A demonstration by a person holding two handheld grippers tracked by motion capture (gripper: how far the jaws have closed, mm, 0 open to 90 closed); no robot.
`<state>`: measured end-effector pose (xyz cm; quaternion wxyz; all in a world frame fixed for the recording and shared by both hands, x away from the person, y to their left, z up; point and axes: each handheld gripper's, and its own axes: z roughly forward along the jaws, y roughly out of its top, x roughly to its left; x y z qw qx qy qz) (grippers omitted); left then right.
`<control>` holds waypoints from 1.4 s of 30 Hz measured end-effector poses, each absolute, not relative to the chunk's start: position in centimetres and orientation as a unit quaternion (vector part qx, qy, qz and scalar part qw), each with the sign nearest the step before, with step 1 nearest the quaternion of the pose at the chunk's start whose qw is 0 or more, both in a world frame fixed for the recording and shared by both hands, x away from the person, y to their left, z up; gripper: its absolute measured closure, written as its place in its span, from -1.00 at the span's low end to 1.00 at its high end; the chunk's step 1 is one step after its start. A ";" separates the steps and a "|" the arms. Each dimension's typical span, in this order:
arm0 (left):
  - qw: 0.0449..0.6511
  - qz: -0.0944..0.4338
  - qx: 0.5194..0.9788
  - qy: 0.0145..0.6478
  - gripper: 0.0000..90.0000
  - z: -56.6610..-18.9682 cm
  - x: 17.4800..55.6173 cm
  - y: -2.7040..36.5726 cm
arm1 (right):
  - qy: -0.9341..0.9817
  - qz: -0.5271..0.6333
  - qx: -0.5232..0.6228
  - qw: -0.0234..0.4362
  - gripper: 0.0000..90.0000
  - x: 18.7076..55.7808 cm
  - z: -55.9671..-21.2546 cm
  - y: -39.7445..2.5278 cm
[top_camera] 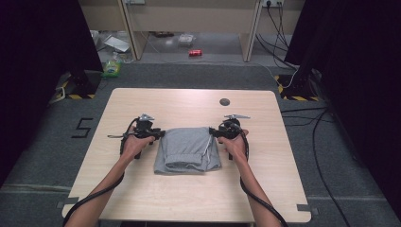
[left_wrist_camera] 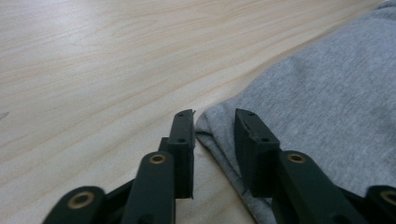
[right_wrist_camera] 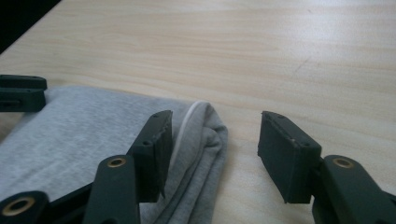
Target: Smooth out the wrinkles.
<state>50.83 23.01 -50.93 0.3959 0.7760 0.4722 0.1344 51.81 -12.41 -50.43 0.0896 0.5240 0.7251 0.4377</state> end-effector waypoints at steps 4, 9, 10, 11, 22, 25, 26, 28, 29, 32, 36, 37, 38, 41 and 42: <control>0.406 0.122 0.773 0.472 0.24 -50.0 50.1 23.6 | 0.724 0.453 0.512 0.090 -0.08 51.0 -49.1 -12.8; 0.419 0.113 0.775 0.459 0.07 -48.7 48.4 24.1 | 0.733 0.457 0.495 0.099 -0.10 49.6 -47.7 -13.0; 0.420 0.111 0.776 0.458 0.05 -48.6 48.1 24.2 | 0.736 0.455 0.490 0.104 -0.11 49.1 -47.5 -12.9; 0.419 0.110 0.777 0.456 0.02 -48.4 47.7 24.2 | 0.738 0.454 0.488 0.105 -0.11 48.9 -47.4 -12.9; 0.433 0.091 0.779 0.444 -0.21 -47.9 44.0 24.8 | 0.761 0.449 0.455 0.109 -0.14 45.1 -46.8 -12.8; 0.436 0.092 0.780 0.440 -0.24 -47.9 42.9 25.0 | 0.768 0.445 0.447 0.113 -0.15 44.0 -46.9 -13.1; 0.437 0.092 0.780 0.439 -0.25 -47.9 42.5 25.1 | 0.769 0.444 0.445 0.114 -0.16 43.6 -46.9 -13.2; 0.441 0.088 0.779 0.436 -0.26 -48.0 41.7 25.2 | 0.772 0.442 0.442 0.115 -0.16 43.0 -47.0 -13.4; 0.442 0.089 0.780 0.434 -0.26 -48.0 41.3 25.2 | 0.774 0.440 0.439 0.118 -0.16 42.7 -47.1 -13.4; 0.443 0.090 0.783 0.427 -0.27 -48.1 40.3 25.2 | 0.776 0.438 0.439 0.116 -0.17 41.8 -47.2 -13.7; 0.442 0.091 0.787 0.421 -0.29 -48.2 39.2 25.1 | 0.776 0.438 0.439 0.117 -0.17 41.0 -47.3 -14.0; 0.444 0.090 0.787 0.419 -0.30 -48.2 38.9 25.1 | 0.775 0.439 0.439 0.116 -0.17 40.8 -47.4 -14.1; 0.446 0.091 0.786 0.418 -0.30 -48.3 38.6 25.1 | 0.775 0.439 0.439 0.116 -0.17 40.6 -47.4 -14.1; 0.449 0.089 0.787 0.413 -0.32 -48.4 37.6 25.0 | 0.777 0.438 0.436 0.115 -0.18 39.9 -47.6 -14.2; 0.448 0.088 0.790 0.409 -0.33 -48.5 37.3 24.9 | 0.777 0.438 0.437 0.114 -0.18 39.7 -47.7 -14.3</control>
